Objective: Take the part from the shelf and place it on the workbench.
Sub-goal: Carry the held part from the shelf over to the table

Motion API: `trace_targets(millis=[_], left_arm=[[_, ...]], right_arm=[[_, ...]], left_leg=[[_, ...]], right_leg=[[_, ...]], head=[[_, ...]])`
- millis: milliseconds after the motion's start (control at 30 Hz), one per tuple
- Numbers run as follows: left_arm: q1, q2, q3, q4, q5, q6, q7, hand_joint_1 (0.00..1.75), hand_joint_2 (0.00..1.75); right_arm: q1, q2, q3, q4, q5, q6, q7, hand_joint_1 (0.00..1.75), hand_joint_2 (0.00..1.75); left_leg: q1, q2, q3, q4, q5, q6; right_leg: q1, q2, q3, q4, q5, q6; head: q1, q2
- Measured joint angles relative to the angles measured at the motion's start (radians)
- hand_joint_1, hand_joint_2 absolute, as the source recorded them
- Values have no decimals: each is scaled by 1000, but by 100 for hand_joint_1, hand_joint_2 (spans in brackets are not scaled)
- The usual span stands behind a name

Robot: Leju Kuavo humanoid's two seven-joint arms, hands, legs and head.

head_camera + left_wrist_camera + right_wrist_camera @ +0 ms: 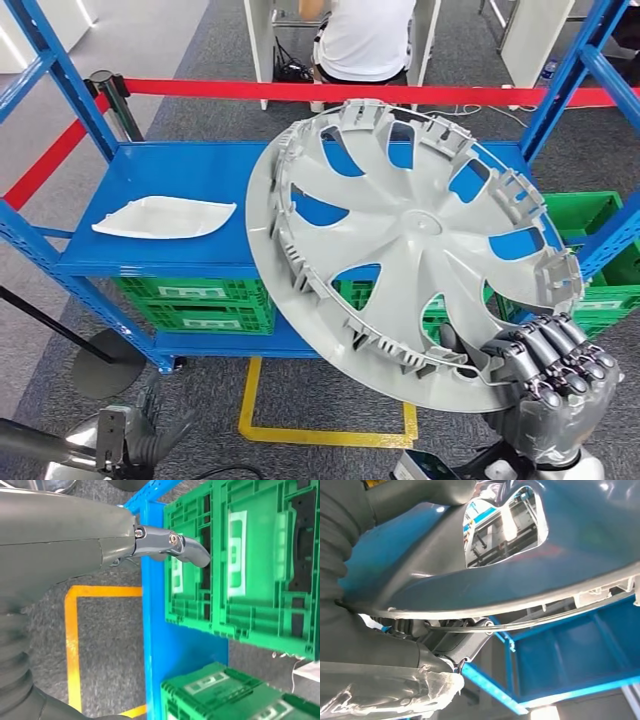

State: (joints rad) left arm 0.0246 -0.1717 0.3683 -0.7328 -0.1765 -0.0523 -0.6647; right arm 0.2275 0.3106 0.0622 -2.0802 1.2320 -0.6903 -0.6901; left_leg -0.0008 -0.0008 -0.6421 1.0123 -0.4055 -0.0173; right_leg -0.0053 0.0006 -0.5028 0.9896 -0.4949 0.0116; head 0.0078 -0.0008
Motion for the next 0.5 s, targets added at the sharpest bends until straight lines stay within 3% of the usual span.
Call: trace_targets(millis=[100,133,167,200,267,333,367,433,467,500], left_arm=[[-1,1,-3,0,0,2,0,0,175],[-1,1,-3,0,0,3,0,0,175],[-2,1,-4,0,0,4,0,0,175],[-2,1,-4,0,0,5,0,0,175],[-4,2,-5,0,0,6,0,0,175],[-8,3,-6,0,0,6,0,0,175],[-9,3,-7,0,0,6,0,0,175],[-9,2,-8,0,0,6,0,0,175],[-9,1,-8,0,0,6,0,0,175],[-8,1,-9,0,0,6,0,0,175]], right_arm=[[1,2,-1,0,1,0,0,175,175],[1,3,-2,0,1,0,0,175,175],[2,3,-3,0,1,0,0,175,175],[2,3,-5,0,1,0,0,175,175],[2,3,-7,0,1,0,0,175,175],[2,3,-7,-1,1,0,0,175,175],[2,4,-7,-2,1,0,0,175,175],[2,4,-7,-3,1,0,0,175,175],[3,4,-8,-3,1,0,0,175,175],[3,4,-8,-3,1,0,0,175,175]], left_leg=[[4,0,-50,173,-142,-14],[5,0,-58,227,-162,-17],[6,0,-53,253,-158,-19],[7,-1,-32,245,-136,-19],[10,-3,57,138,-86,-19],[11,-10,147,3,-85,-13],[9,-14,168,-35,-95,-8],[7,-13,164,-50,-95,9],[7,-10,155,-49,-87,17],[8,-7,145,-49,-77,26]], right_leg=[[-2,0,-38,1,37,-12],[-2,1,-53,1,48,-11],[-3,2,-67,2,58,-9],[-3,3,-81,3,68,-6],[-5,6,-106,8,86,3],[-4,9,-125,16,103,14],[-3,9,-132,17,112,19],[-4,11,-141,16,131,31],[-6,11,-147,19,125,36],[-7,10,-156,37,101,41]], head=[[-5,0],[-5,0],[-5,0],[-4,0],[-5,0],[-5,0],[-5,0],[-5,0],[-5,0],[-3,0]])
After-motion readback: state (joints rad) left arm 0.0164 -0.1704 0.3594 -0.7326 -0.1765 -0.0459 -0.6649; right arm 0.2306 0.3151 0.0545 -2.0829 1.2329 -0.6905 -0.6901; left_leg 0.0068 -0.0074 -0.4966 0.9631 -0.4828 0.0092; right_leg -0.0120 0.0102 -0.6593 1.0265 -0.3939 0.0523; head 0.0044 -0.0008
